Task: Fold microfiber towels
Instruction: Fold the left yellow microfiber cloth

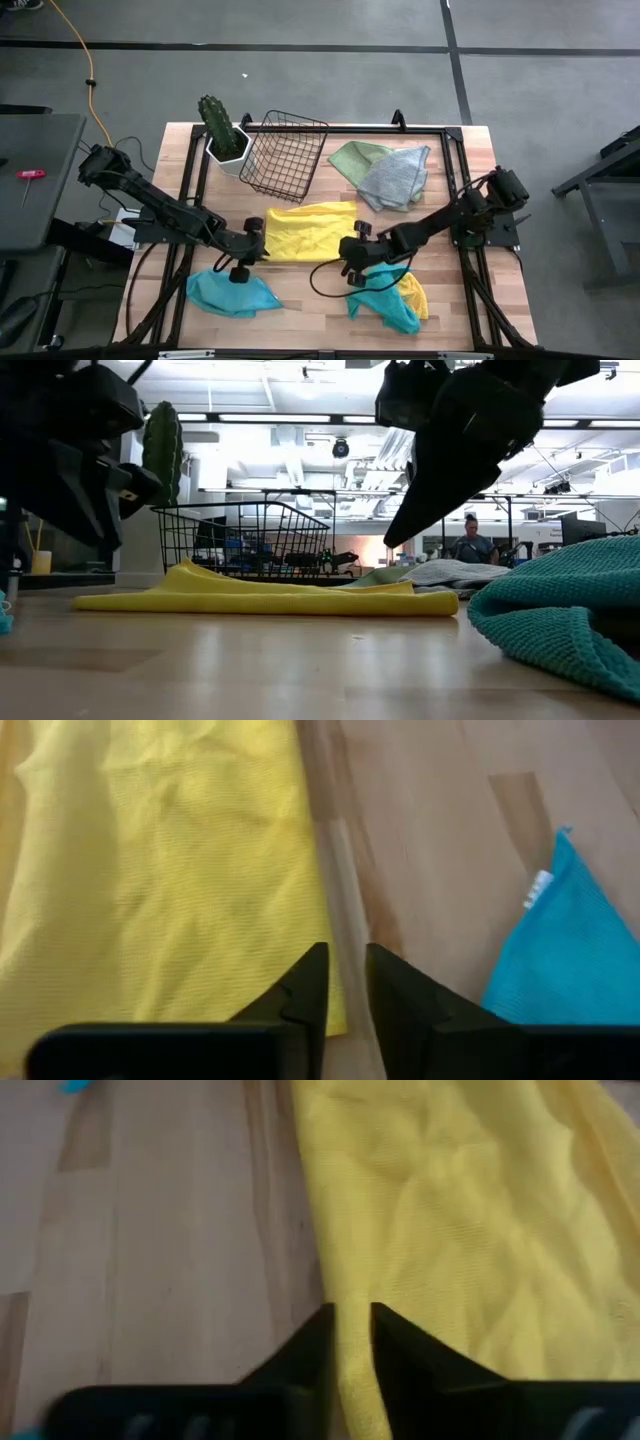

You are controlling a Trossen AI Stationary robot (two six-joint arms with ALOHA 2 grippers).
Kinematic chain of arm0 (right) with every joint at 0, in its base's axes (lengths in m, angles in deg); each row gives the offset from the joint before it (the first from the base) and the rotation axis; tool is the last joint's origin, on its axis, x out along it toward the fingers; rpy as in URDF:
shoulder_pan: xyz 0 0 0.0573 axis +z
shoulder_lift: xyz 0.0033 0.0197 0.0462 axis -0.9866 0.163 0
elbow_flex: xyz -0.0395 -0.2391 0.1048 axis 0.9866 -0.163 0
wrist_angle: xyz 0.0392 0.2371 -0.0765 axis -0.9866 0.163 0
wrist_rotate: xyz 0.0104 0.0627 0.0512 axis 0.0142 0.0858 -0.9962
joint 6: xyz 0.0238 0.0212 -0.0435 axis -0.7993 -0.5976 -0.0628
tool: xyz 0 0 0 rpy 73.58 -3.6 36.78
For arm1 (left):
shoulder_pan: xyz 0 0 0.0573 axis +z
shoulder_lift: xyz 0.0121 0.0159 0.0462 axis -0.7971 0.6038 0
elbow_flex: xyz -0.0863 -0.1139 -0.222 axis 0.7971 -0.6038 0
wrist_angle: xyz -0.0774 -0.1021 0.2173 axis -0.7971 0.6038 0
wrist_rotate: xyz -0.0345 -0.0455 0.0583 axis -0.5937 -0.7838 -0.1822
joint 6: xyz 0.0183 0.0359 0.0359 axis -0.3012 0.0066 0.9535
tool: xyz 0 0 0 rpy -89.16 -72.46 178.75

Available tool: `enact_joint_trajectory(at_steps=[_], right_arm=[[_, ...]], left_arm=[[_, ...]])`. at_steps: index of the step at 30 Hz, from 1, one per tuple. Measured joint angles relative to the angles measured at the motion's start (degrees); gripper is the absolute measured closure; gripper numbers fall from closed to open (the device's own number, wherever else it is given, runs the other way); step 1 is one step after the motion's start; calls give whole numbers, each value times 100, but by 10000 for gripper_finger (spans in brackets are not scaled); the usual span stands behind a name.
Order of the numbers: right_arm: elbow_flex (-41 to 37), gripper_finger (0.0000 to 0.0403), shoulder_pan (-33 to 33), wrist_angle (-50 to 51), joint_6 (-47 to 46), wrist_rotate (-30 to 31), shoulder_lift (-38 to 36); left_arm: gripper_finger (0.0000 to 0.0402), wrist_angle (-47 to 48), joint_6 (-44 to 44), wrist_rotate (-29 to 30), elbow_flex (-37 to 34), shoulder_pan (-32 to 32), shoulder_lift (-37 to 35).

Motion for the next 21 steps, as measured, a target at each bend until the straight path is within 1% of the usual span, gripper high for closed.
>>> enact_joint_trajectory(at_steps=[3,6,10,14,17,21], right_arm=[[0,289,23,-33,6,-13,22],[0,237,20,-33,160,-149,108],[0,191,20,-22,257,-264,246],[0,176,20,22,362,-253,263],[0,178,20,52,429,-252,263],[0,185,29,350,515,-272,263]], left_arm=[[298,-22,2,154,0,-181,54],[270,-27,-48,306,0,-326,205],[242,-88,-228,347,2,-404,547],[232,-278,-350,413,2,-389,908],[232,-364,-353,415,4,-391,1169],[232,-444,-377,500,23,-393,1419]])
